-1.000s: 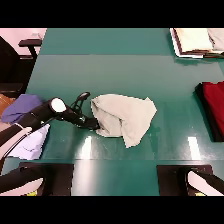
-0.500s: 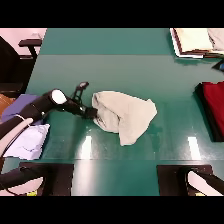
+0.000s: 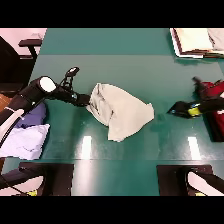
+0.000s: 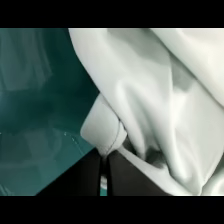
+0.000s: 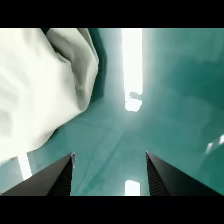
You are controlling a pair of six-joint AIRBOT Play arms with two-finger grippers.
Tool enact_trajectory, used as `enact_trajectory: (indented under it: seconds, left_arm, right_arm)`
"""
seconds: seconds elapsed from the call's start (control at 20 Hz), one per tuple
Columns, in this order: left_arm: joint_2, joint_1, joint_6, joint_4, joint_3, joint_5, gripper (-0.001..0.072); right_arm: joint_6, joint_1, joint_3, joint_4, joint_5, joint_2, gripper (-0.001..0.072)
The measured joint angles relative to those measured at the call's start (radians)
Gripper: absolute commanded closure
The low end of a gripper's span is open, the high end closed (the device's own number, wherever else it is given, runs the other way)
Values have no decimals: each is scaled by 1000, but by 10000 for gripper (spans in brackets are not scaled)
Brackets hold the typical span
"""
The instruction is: Fold the shirts.
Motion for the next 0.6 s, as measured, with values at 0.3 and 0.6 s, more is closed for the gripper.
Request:
enact_trajectory:
  seconds: [0.3, 0.6]
  left_arm:
    - [0, 3, 0, 59, 4, 7, 680]
    - [0, 4, 0, 80, 9, 44, 681]
  right_arm:
    - [-14, 182, 24, 79, -190, -212, 458]
    - [-16, 230, 178, 73, -228, -317, 690]
